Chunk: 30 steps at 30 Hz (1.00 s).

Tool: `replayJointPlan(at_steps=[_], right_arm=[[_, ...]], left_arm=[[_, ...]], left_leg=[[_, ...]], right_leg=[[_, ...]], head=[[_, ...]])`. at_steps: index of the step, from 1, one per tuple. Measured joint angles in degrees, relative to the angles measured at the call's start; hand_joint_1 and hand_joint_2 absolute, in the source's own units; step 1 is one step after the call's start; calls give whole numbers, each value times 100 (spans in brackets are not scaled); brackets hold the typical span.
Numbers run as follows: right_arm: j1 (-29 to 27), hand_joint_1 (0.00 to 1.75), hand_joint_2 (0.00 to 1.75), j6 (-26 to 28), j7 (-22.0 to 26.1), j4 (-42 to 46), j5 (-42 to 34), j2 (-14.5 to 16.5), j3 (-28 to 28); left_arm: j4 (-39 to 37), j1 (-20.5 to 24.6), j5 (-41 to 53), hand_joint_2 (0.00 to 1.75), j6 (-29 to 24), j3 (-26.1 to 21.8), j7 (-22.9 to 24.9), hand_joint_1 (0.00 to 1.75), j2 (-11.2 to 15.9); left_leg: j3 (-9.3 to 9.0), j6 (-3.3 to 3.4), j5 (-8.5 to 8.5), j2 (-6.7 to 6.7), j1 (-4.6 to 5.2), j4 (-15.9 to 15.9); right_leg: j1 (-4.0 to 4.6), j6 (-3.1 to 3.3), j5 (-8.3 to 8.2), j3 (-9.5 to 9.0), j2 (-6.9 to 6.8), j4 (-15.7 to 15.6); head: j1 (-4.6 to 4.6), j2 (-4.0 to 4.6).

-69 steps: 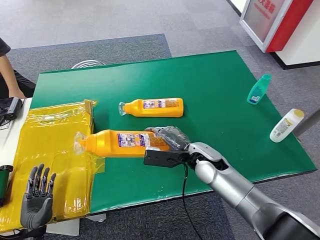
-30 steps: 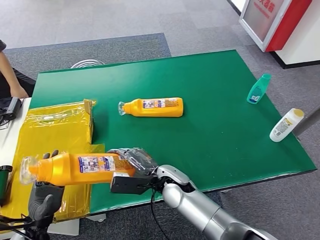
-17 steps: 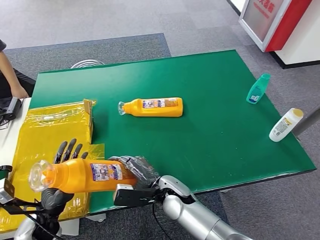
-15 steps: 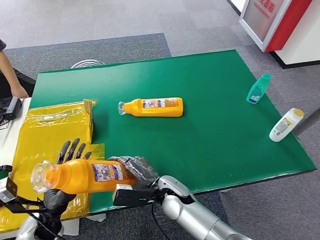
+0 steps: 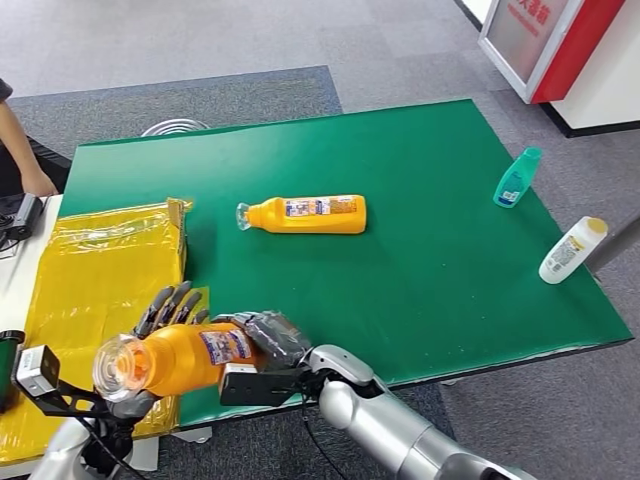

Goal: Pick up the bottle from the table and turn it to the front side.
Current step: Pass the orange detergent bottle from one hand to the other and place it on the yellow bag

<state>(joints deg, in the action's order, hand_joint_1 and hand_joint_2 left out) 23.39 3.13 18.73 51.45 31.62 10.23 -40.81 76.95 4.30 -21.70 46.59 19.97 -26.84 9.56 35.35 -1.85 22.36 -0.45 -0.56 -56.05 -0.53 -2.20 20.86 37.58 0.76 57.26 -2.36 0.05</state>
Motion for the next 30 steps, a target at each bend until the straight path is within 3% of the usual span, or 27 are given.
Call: replayJointPlan(at_steps=[11, 22, 27, 30], right_arm=[[186, 175, 175, 48, -56, -309, -177, 4, 80], [263, 175, 175, 57, -49, -468, -205, 43, 116], [265, 175, 175, 90, -58, -503, -210, 43, 207], [267, 175, 175, 169, -127, -529, -171, 41, 286]], left_arm=[[-64, 273, 767, 175, -360, 463, -311, 0, 511], [-64, 347, 988, 175, -508, 606, -425, 0, 708], [9, 342, 1467, 175, -842, 682, -658, 0, 888], [115, 278, 1730, 175, -1313, 675, -585, 0, 906]], left_leg=[[2, 1, 0, 0, 0, 0], [2, 1, 0, 0, 0, 0], [2, 1, 0, 0, 0, 0], [2, 1, -1, 0, 0, 0]], right_leg=[[0, 0, -1, -1, -1, 1], [0, 0, -1, -2, -1, 1], [0, 0, -1, -2, -1, 1], [0, 0, -1, -1, -1, 1]], head=[[0, -1], [-1, -1], [1, -1], [1, -1]])
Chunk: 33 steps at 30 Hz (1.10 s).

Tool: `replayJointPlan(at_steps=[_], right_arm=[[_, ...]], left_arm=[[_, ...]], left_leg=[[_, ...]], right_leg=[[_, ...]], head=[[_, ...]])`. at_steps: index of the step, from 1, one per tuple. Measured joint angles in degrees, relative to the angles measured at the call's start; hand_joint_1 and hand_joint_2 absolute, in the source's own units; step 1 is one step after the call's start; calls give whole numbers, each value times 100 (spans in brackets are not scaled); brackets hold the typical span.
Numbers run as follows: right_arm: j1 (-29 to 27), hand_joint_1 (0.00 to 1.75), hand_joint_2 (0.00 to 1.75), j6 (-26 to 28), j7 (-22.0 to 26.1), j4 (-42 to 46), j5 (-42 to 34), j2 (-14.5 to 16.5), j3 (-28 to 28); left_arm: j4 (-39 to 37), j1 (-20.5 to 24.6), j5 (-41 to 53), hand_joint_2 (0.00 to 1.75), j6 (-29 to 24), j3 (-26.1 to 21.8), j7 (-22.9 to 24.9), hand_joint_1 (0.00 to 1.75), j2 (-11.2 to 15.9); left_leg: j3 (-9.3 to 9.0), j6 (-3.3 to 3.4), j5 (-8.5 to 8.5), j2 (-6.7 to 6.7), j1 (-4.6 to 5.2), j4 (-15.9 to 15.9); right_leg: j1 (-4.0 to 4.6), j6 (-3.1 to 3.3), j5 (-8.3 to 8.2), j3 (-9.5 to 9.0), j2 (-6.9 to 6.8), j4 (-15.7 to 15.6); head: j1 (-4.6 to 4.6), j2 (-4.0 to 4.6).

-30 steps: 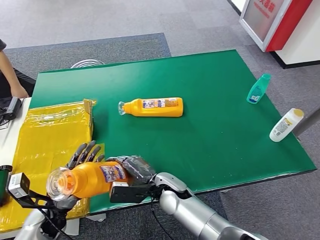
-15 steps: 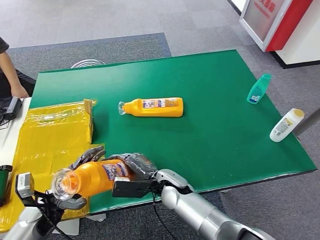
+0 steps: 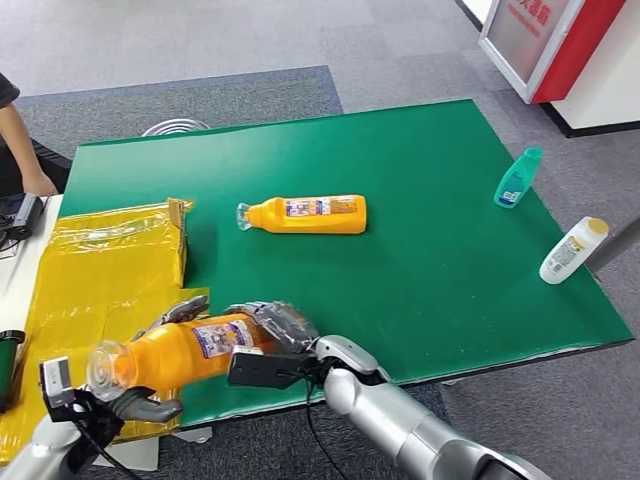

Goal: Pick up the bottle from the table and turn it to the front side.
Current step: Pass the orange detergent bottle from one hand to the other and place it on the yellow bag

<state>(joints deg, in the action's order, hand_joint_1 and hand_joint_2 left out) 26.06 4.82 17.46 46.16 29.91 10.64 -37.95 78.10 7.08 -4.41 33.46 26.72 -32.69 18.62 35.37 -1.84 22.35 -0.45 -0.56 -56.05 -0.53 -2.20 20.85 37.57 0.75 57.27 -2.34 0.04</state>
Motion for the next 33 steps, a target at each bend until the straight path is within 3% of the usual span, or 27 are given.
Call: replayJointPlan(at_steps=[9, 14, 15, 18, 19, 25, 33], right_arm=[[-32, 175, 175, 358, -215, -68, 274, -48, 236], [-125, 175, 175, 538, -394, 51, 539, -86, 352], [-154, 175, 175, 551, -415, 97, 587, -91, 372], [-235, 175, 175, 554, -462, 246, 687, -94, 431], [-254, 175, 175, 553, -480, 296, 712, -94, 451], [-316, 175, 175, 520, -565, 474, 803, -96, 550], [-372, 175, 175, 410, -598, 620, 843, -96, 556]], left_arm=[[621, -273, 1545, 175, -1809, -71, 689, 0, -509], [936, -537, 2151, 175, -2737, -226, 1152, 5, -1014], [998, -594, 2226, 175, -2883, -263, 1202, 31, -1124], [1181, -788, 2402, 175, -3293, -402, 1256, 157, -1449], [1236, -852, 2465, 175, -3420, -455, 1258, 175, -1549], [1420, -1095, 2598, 175, -3760, -695, 1239, 175, -1959], [1434, -1201, 2471, 175, -3772, -924, 1095, 175, -2167]], left_leg=[[1, 3, 2, 0, 3, 0], [1, 3, 3, 0, 2, 0], [1, 3, 3, 0, 2, 0], [1, 3, 4, 0, 2, 0], [1, 3, 4, 1, 2, 0], [1, 2, 4, 1, 2, 0], [1, 1, 2, 1, 2, 0]], right_leg=[[-4, -2, -1, 1, 0, -1], [-4, -2, -1, 4, 1, -1], [-4, -2, -1, 4, 1, -1], [-4, -3, 0, 5, 1, -2], [-4, -3, 0, 6, 1, -2], [-3, -2, 0, 7, 2, -3], [-3, -2, -1, 7, 2, -2]], head=[[-1, 0], [-1, 0], [-1, 0], [-2, 1], [-2, 1], [-2, 1], [-2, 1]])
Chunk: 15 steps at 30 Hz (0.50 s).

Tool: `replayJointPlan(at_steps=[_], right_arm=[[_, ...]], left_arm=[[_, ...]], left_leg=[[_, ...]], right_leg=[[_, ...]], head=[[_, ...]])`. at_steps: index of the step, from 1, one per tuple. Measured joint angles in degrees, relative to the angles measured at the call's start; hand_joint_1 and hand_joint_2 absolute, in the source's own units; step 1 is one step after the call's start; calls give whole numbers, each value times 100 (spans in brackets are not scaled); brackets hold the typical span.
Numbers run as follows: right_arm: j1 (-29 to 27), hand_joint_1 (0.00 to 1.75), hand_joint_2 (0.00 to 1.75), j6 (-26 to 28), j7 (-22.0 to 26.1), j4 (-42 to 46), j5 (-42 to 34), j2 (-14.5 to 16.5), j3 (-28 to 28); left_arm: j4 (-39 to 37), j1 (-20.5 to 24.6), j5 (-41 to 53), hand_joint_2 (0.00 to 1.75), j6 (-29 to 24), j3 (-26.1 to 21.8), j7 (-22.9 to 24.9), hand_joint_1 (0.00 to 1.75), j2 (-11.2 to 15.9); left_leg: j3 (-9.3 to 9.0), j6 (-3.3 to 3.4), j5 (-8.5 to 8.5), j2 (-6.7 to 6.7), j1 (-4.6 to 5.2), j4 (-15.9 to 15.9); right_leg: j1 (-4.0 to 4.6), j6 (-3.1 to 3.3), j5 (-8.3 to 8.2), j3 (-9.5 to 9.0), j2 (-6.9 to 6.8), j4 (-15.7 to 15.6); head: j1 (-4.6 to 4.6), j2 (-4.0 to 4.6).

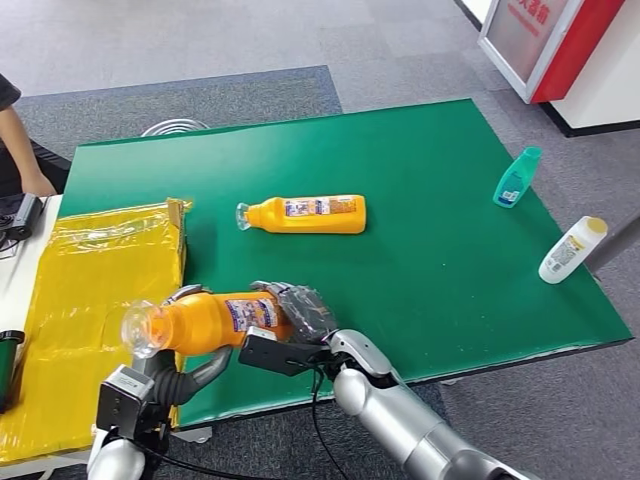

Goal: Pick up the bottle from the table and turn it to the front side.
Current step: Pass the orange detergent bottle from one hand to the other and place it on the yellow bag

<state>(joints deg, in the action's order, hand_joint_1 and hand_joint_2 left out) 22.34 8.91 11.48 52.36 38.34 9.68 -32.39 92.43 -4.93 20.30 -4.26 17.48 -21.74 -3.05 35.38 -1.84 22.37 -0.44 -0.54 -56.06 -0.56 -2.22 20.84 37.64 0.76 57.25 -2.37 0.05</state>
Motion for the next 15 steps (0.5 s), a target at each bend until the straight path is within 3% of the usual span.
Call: replayJointPlan(at_steps=[4, 5, 8, 9, 15], right_arm=[[-17, 175, 175, -39, -13, 75, 26, 0, -1], [-20, 153, 175, -46, -15, 94, 31, 0, -1], [-31, 22, 175, -65, -24, 152, 44, 0, -2], [-38, 0, 175, -67, -31, 174, 52, 0, -4], [-168, 0, 175, -67, -74, 362, 67, -13, -14]], left_arm=[[0, -24, -48, 175, -1, -80, -69, 175, -67], [0, -30, -57, 175, -9, -96, -93, 175, -78], [1, -54, -86, 175, -41, -161, -164, 175, -117], [3, -63, -101, 175, -70, -187, -193, 175, -137], [142, -100, -156, 175, -390, -443, -427, 175, -231]], left_leg=[[0, 1, 1, 0, 0, 0], [0, 1, 1, 0, 0, 0], [0, 1, 1, 0, 0, 0], [0, 1, 1, 0, 0, 0], [0, 0, 1, 0, 0, 0]], right_leg=[[0, 0, 0, 0, 0, 0], [0, 0, 0, 0, 0, 0], [0, 0, 0, 0, 0, 0], [0, 0, 0, 0, 0, 0], [0, 0, 0, 0, 0, 0]], head=[[1, 0], [1, 0], [1, 0], [1, 0], [0, 0]])
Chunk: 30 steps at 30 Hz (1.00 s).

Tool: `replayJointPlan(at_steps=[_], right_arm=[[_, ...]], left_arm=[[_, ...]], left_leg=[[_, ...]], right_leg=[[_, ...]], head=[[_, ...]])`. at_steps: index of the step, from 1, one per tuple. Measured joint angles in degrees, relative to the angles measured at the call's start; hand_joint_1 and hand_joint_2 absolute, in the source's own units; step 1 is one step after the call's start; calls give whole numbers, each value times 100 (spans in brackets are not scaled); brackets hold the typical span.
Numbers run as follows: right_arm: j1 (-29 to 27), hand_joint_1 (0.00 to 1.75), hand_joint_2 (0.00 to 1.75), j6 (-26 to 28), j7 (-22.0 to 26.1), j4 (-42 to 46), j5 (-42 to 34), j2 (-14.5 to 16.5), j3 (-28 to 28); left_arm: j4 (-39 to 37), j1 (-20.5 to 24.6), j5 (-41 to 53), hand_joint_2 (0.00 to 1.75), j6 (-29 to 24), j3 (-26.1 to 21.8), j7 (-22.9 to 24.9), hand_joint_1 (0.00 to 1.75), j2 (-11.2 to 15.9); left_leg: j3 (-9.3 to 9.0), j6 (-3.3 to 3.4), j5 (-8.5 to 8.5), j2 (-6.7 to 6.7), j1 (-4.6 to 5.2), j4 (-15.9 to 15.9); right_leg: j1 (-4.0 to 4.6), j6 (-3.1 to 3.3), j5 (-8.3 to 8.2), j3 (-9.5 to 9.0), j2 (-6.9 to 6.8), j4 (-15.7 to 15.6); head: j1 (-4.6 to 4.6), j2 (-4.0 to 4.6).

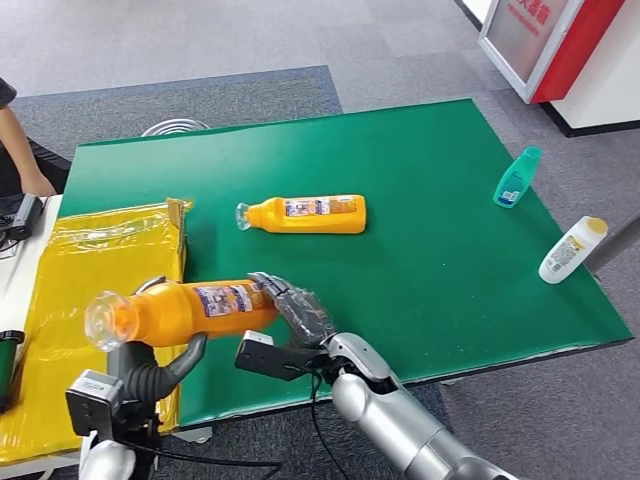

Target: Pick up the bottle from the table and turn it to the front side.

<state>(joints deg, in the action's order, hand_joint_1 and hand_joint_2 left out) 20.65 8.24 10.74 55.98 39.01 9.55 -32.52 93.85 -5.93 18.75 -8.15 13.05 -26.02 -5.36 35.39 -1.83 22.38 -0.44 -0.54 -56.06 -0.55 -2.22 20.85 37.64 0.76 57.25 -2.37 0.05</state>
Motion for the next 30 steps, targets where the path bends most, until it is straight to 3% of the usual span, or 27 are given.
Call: replayJointPlan(at_steps=[9, 13, 17, 22, 30], right_arm=[[-499, 0, 175, 4, -25, 678, -93, -163, 1], [-682, 0, 175, 2, 4, 948, -105, -231, 9], [-985, 0, 175, 21, 21, 1284, -113, -339, 92], [-1444, 0, 175, 42, 22, 1726, -78, -439, 389], [-1682, 0, 175, 41, 24, 2003, -39, -489, 575]], left_arm=[[503, -107, 24, 175, -674, -603, -406, 175, -46], [655, -130, 488, 175, -1100, -787, -436, 175, -34], [785, -145, 1497, 175, -1536, -1023, 22, 175, 72], [866, -153, 2724, 175, -1453, -1257, 961, 175, 324], [910, -158, 2958, 175, -1442, -1344, 1160, 175, 489]], left_leg=[[2, 1, 2, 0, 0, 0], [2, 2, 2, 0, 0, 0], [2, 1, 2, 0, 0, 0], [2, -2, 5, 0, 0, 0], [2, -2, 6, 0, 0, 0]], right_leg=[[0, -2, 2, 0, -1, 0], [0, -2, 2, -1, -1, 0], [0, -2, 3, 0, -1, 0], [0, -3, 5, 0, 0, 0], [0, -3, 5, -1, 0, 0]], head=[[1, -1], [0, 0], [1, -1], [1, 0], [1, -1]])
